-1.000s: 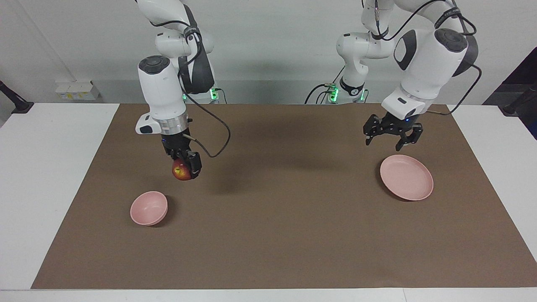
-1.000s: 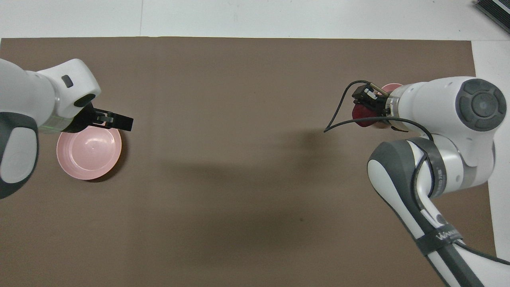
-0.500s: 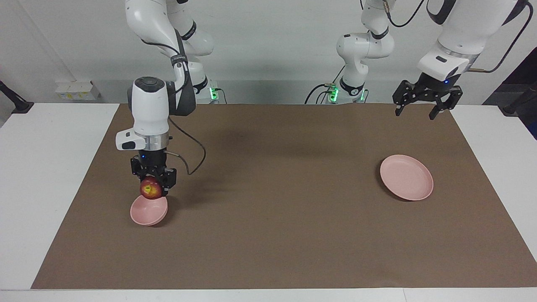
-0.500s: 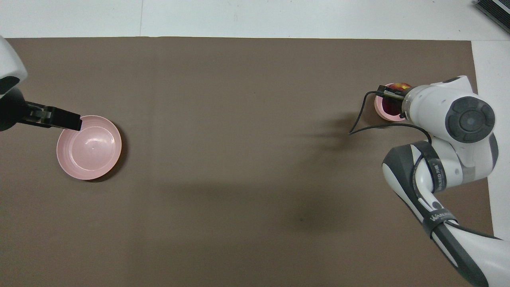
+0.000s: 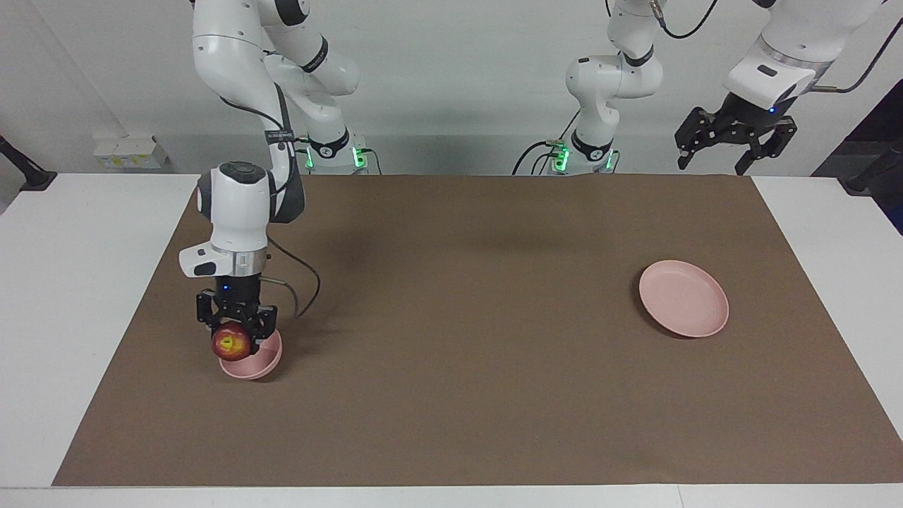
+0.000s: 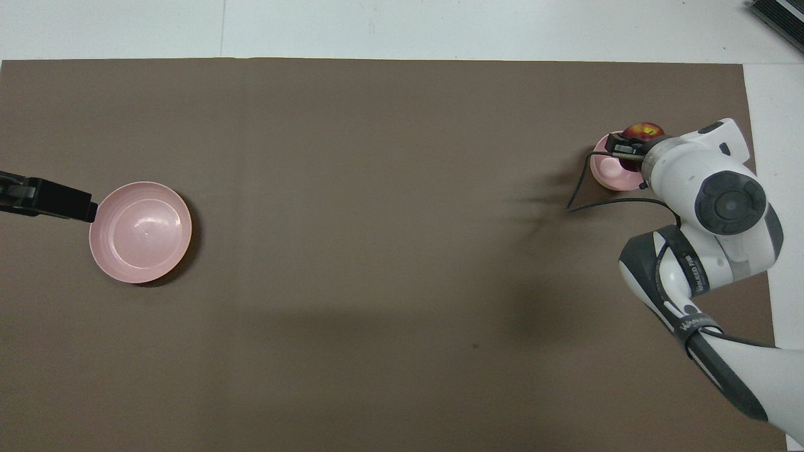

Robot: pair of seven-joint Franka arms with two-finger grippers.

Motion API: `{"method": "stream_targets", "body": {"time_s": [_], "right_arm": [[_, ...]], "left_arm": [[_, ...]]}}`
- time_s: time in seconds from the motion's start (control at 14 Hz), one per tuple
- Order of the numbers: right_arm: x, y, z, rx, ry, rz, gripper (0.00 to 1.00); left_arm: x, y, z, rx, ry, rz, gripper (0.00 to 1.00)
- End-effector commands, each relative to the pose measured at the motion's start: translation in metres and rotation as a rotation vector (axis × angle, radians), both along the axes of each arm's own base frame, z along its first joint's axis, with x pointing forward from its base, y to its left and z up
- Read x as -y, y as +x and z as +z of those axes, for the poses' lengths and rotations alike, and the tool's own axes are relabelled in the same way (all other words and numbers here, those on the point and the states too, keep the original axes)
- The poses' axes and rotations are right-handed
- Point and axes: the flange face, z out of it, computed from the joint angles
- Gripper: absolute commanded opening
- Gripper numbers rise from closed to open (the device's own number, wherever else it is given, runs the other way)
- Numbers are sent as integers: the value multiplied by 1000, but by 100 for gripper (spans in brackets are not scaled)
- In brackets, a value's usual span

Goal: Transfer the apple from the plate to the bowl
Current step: 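Lower the apple into the pink bowl and open the right gripper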

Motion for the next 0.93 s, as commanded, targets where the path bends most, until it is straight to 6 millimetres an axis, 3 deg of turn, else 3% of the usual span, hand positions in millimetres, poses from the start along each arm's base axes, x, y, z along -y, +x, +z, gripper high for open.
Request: {"method": "stream_targets", "body": {"time_s": [0.0, 0.29, 0.36, 0.43, 0.5, 0.64, 0.71, 0.86], "right_arm": [[-5, -2, -6, 5, -6, 38, 0], [-7, -2, -24, 0, 12, 35, 0], [-7, -2, -25, -2, 7, 38, 5], [-7, -3, -26, -4, 7, 36, 32], [-7, -3, -27, -5, 8, 38, 71], [-7, -2, -25, -3, 7, 36, 94], [-7, 0, -23, -1, 4, 34, 100], [-6, 0, -17, 5, -3, 41, 100]], "left_arm": [[-19, -2, 9, -6, -18, 33, 100], [-17, -3, 8, -10, -27, 32, 100], [-18, -3, 9, -8, -27, 34, 100], [-19, -3, 9, -8, -27, 35, 100], [-19, -3, 9, -8, -27, 35, 100], [-19, -3, 9, -8, -27, 35, 100], [-18, -3, 9, -8, -27, 34, 100], [-19, -3, 8, -10, -27, 35, 100]]}}
